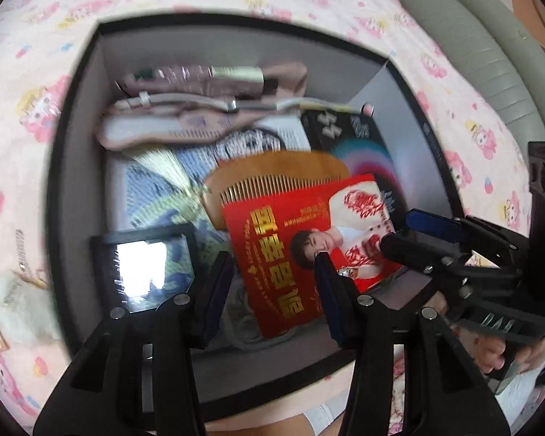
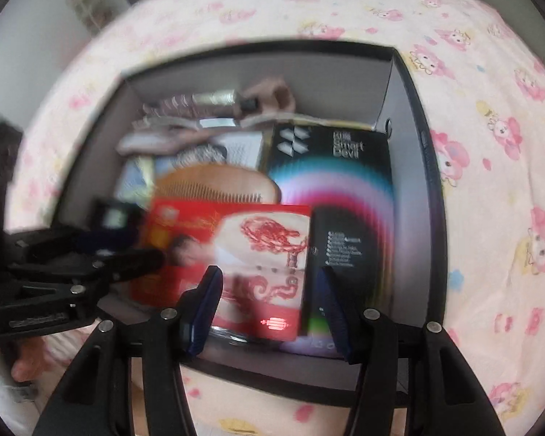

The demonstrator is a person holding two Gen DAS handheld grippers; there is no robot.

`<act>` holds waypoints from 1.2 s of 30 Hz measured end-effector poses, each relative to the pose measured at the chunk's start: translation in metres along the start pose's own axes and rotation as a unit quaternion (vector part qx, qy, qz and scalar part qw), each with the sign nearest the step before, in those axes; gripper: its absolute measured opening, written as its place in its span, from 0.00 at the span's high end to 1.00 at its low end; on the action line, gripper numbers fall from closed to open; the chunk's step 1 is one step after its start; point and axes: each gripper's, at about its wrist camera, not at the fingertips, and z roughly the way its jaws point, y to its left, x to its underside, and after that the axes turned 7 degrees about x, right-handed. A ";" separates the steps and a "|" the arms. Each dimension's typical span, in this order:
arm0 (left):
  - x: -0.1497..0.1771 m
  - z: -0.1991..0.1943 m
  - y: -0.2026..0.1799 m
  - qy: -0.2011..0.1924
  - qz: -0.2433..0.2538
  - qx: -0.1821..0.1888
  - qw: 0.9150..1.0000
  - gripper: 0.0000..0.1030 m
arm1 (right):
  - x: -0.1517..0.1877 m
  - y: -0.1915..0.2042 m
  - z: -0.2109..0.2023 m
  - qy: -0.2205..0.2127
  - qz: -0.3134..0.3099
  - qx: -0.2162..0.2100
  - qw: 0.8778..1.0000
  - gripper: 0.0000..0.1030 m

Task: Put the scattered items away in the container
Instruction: 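Lower the red envelopes into the box beside the comb and open both grippers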

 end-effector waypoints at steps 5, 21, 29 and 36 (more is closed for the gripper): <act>-0.020 -0.013 0.000 -0.020 0.006 -0.018 1.000 0.56 | -0.011 -0.001 -0.015 -0.057 0.002 0.012 0.998 0.51; -0.041 0.036 0.006 0.049 -0.012 0.062 0.997 0.75 | -0.037 0.010 0.042 0.024 0.013 0.033 0.999 0.54; -0.021 0.009 0.013 0.024 -0.005 0.057 0.998 0.75 | -0.008 0.012 0.011 -0.019 0.007 0.058 0.998 0.54; -0.013 0.023 0.004 0.056 -0.009 0.087 0.995 0.75 | 0.004 0.032 0.007 -0.017 -0.054 0.043 0.997 0.54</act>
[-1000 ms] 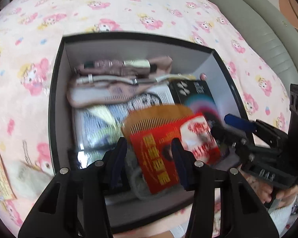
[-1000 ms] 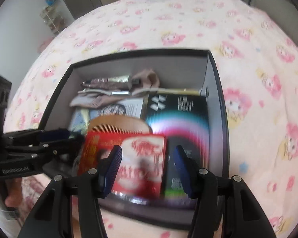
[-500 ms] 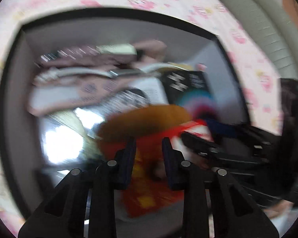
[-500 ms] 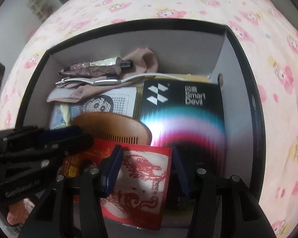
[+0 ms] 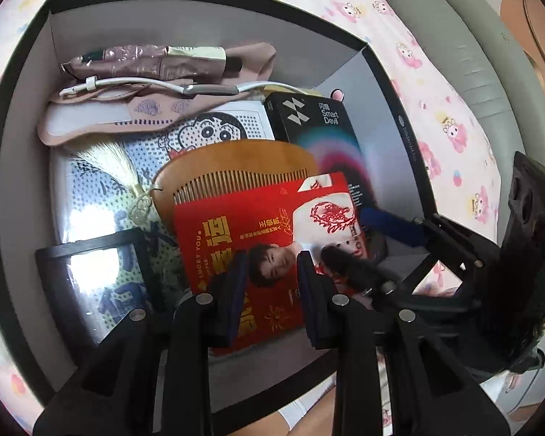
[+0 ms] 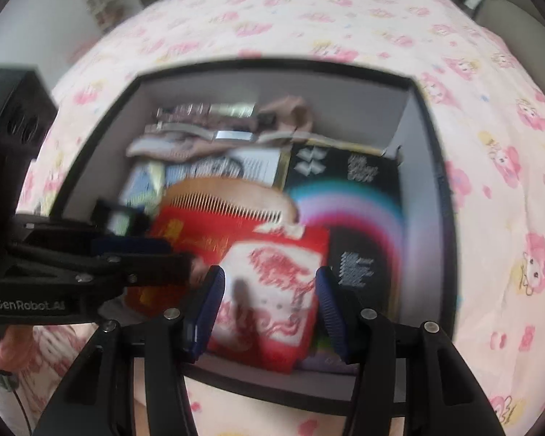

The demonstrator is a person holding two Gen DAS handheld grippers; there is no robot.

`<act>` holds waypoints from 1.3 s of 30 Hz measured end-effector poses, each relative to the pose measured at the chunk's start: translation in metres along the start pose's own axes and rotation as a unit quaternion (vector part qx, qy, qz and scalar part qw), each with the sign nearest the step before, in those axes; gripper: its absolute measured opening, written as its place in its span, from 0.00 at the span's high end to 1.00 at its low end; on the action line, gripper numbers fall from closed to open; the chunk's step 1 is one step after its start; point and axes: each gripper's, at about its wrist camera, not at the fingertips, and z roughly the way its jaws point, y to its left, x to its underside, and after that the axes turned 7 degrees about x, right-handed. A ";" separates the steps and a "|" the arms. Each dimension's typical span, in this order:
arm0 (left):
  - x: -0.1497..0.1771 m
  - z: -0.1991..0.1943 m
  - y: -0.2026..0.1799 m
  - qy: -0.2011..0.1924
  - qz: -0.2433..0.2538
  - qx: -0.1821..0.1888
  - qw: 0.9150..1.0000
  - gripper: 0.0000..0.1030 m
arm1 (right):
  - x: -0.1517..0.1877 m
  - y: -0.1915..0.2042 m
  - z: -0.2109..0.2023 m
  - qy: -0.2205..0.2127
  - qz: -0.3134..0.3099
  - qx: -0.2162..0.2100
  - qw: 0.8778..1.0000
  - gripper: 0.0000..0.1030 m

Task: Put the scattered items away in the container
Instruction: 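Lower the red envelopes into the box beside the comb and open both grippers, then raise both grippers out of the box toward the white plush toy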

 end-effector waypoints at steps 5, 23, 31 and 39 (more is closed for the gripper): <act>0.004 0.003 -0.005 0.004 0.011 -0.002 1.000 0.72 | 0.002 -0.006 0.006 0.028 0.014 0.000 1.000 0.52; 0.027 -0.003 -0.020 -0.076 0.029 -0.028 0.996 0.56 | 0.011 -0.016 -0.016 -0.013 0.056 0.060 0.997 0.53; 0.048 -0.027 -0.033 -0.146 0.037 -0.062 0.987 0.56 | 0.018 -0.013 -0.026 -0.076 0.104 0.054 0.990 0.52; 0.079 -0.066 -0.038 -0.182 0.047 -0.106 0.976 0.54 | 0.029 0.017 -0.053 -0.138 0.078 0.036 0.987 0.52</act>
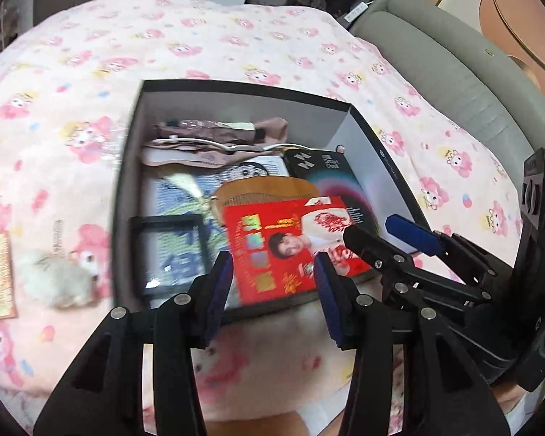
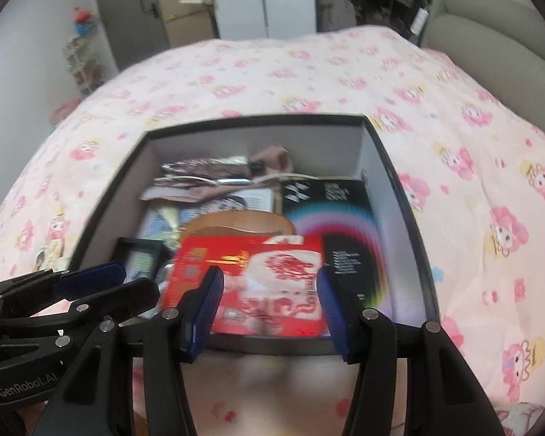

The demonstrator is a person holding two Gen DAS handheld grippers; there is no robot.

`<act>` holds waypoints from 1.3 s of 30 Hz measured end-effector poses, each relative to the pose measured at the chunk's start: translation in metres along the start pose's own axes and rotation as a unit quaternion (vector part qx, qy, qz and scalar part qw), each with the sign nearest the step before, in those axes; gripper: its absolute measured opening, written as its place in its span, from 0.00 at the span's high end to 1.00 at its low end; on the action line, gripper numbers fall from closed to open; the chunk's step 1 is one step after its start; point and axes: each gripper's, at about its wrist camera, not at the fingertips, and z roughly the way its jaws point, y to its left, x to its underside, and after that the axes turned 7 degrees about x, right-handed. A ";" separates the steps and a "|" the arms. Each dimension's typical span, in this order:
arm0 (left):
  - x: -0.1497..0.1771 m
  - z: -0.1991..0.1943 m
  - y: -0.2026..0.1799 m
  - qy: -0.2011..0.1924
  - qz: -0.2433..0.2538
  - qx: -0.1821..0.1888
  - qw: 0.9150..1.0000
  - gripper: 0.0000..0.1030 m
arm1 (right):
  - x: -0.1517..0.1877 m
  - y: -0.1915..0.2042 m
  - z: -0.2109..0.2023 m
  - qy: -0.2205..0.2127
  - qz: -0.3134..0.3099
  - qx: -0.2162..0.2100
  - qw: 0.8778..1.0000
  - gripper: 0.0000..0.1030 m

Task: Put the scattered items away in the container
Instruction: 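Raise both grippers out of the box toward the white plush toy, then move both grippers over the photo card on the blanket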

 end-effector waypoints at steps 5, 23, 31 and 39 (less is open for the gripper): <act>0.011 -0.022 0.007 -0.008 0.007 -0.036 0.999 0.53 | 0.005 0.021 -0.011 -0.016 -0.020 -0.025 0.999 0.52; 0.021 -0.099 0.084 -0.007 -0.039 -0.093 0.995 0.52 | -0.007 0.130 -0.044 -0.035 -0.082 -0.033 0.995 0.52; 0.045 -0.140 0.145 -0.035 -0.108 -0.094 0.989 0.46 | -0.014 0.190 -0.031 0.021 -0.107 -0.109 0.988 0.52; 0.076 -0.168 0.244 -0.061 -0.223 -0.111 0.967 0.44 | -0.013 0.246 0.001 0.066 -0.125 -0.130 0.981 0.52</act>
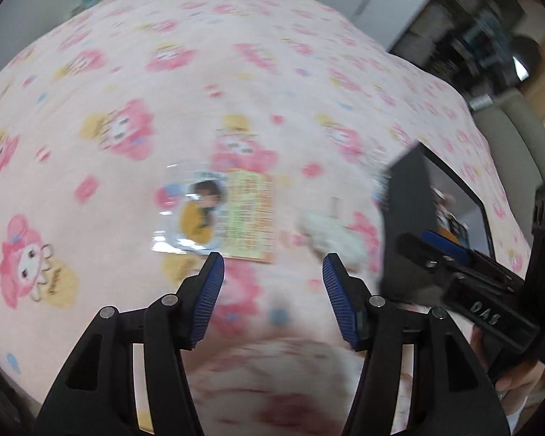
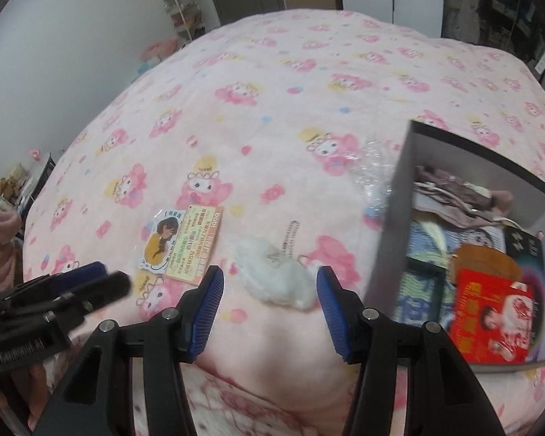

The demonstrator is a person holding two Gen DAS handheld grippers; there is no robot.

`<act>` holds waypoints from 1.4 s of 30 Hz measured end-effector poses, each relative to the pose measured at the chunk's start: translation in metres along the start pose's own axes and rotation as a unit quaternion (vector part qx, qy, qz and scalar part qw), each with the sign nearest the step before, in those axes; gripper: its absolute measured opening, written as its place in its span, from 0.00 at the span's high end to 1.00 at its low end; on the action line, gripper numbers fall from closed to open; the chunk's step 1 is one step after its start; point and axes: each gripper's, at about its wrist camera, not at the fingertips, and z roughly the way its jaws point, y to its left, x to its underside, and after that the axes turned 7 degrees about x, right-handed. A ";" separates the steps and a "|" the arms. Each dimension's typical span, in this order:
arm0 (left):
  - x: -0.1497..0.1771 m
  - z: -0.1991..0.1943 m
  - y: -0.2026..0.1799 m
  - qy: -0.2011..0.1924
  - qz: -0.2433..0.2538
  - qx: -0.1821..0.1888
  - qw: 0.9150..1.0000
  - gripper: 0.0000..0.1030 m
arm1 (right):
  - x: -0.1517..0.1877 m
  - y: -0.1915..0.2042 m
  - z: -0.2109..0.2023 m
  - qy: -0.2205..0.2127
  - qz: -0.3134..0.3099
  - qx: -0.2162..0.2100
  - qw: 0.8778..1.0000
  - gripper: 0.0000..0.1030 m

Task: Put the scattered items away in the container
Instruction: 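Move both grippers over the photo card on the blanket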

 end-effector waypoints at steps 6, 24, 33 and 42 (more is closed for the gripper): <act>-0.011 0.016 0.056 0.010 -0.046 -0.007 0.999 0.44 | -0.013 0.017 0.045 0.053 0.010 -0.041 0.998 0.52; -0.030 0.086 0.102 0.069 -0.084 0.005 0.994 0.44 | -0.025 0.061 0.148 0.177 0.012 -0.114 0.978 0.51; -0.027 0.077 0.090 0.075 -0.085 0.025 0.993 0.47 | -0.026 0.084 0.153 0.177 -0.038 -0.120 0.976 0.53; -0.016 0.020 0.060 0.039 -0.056 0.046 0.997 0.48 | -0.023 0.083 0.091 0.118 -0.020 -0.155 0.981 0.59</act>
